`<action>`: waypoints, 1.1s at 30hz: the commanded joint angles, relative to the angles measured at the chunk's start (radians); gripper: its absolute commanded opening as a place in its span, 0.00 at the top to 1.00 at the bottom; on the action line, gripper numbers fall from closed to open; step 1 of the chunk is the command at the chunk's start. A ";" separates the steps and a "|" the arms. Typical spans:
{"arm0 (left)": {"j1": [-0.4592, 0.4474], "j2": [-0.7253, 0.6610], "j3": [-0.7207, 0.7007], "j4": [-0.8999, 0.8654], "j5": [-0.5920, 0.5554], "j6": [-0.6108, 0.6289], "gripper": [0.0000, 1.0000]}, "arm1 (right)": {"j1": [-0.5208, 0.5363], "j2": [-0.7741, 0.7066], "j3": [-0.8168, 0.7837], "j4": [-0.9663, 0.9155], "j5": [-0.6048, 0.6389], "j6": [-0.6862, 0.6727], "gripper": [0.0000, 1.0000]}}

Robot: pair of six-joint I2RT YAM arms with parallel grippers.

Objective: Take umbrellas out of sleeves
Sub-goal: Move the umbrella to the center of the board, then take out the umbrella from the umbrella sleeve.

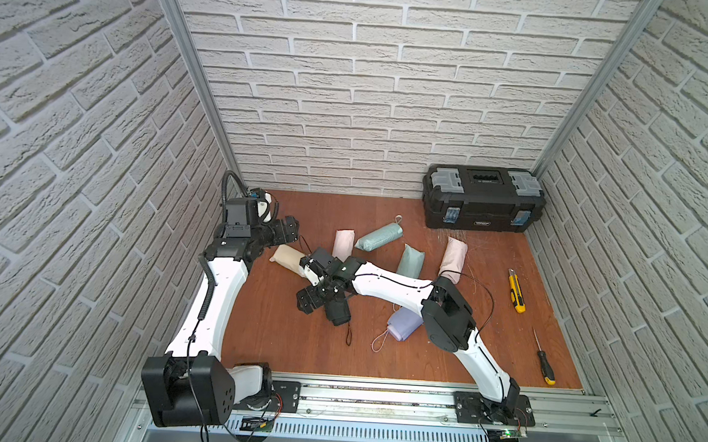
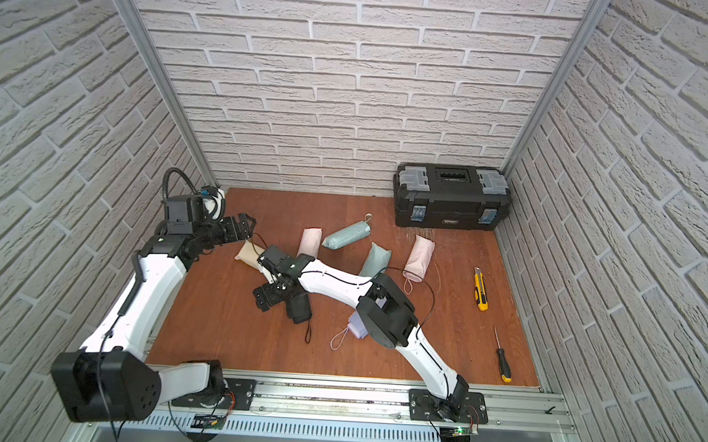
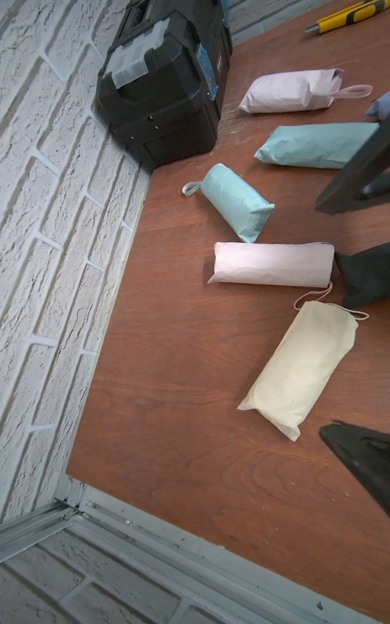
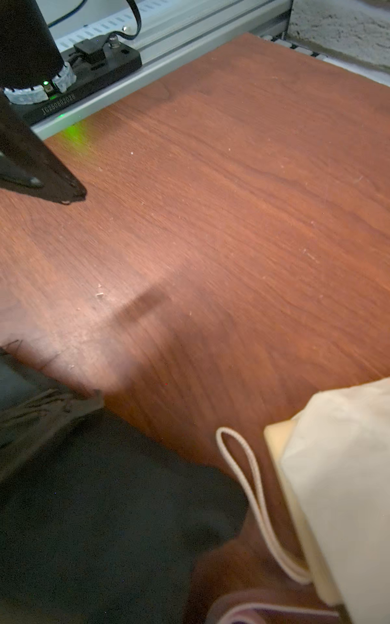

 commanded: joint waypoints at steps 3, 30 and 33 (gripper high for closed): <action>0.009 -0.010 -0.008 0.053 -0.021 0.001 0.02 | -0.045 -0.076 -0.102 -0.026 0.077 0.029 0.08; 0.047 0.124 0.052 -0.059 -0.056 -0.054 0.02 | -0.074 0.065 0.195 -0.152 0.164 -0.157 0.49; 0.049 0.125 0.052 -0.056 -0.045 -0.056 0.02 | -0.074 0.114 0.263 -0.169 0.166 -0.154 0.51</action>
